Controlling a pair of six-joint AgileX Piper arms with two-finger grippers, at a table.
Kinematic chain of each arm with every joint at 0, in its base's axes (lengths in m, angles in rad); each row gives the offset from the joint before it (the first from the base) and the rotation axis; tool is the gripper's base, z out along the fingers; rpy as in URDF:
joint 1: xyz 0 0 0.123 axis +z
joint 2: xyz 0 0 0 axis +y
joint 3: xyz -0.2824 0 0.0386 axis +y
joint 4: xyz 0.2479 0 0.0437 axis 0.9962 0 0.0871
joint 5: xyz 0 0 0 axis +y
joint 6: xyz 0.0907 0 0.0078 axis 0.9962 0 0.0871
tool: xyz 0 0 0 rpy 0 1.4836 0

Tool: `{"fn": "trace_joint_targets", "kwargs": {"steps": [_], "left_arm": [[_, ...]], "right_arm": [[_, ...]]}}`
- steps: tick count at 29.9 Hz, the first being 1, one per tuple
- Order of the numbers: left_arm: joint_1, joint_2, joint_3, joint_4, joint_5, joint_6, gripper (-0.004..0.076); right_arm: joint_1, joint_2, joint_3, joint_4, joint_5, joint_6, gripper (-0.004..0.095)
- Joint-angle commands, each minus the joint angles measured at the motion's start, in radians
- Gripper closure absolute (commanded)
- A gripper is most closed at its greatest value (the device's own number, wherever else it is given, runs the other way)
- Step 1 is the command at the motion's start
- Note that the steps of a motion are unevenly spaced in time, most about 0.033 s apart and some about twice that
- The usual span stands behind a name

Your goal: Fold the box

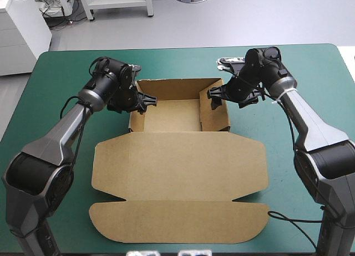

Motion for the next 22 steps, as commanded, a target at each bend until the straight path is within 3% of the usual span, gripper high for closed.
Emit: {"fn": "trace_joint_targets", "kwargs": {"steps": [1,8,10,13,22], "left_arm": [[0.002,-0.091,-0.063,0.002,0.055,-0.004,0.0323],[0.002,-0.172,-0.079,-0.001,0.055,-0.004,0.0441],[0.002,-0.2,-0.079,0.001,0.055,-0.002,0.0528],[0.002,-0.242,-0.079,0.001,0.055,0.037,0.073],[0.002,-0.42,0.0,-0.007,0.056,0.056,0.0734]], "right_arm": [[-0.007,-0.092,-0.031,0.006,0.021,-0.005,0.0088],[-0.007,-0.128,-0.031,0.009,0.021,-0.005,0.0088],[-0.007,-0.137,-0.031,0.016,0.021,-0.005,0.0088],[-0.007,-0.149,-0.031,0.032,0.021,-0.005,0.0088],[-0.007,-0.163,-0.031,0.044,0.021,-0.01,0.0088]]}}
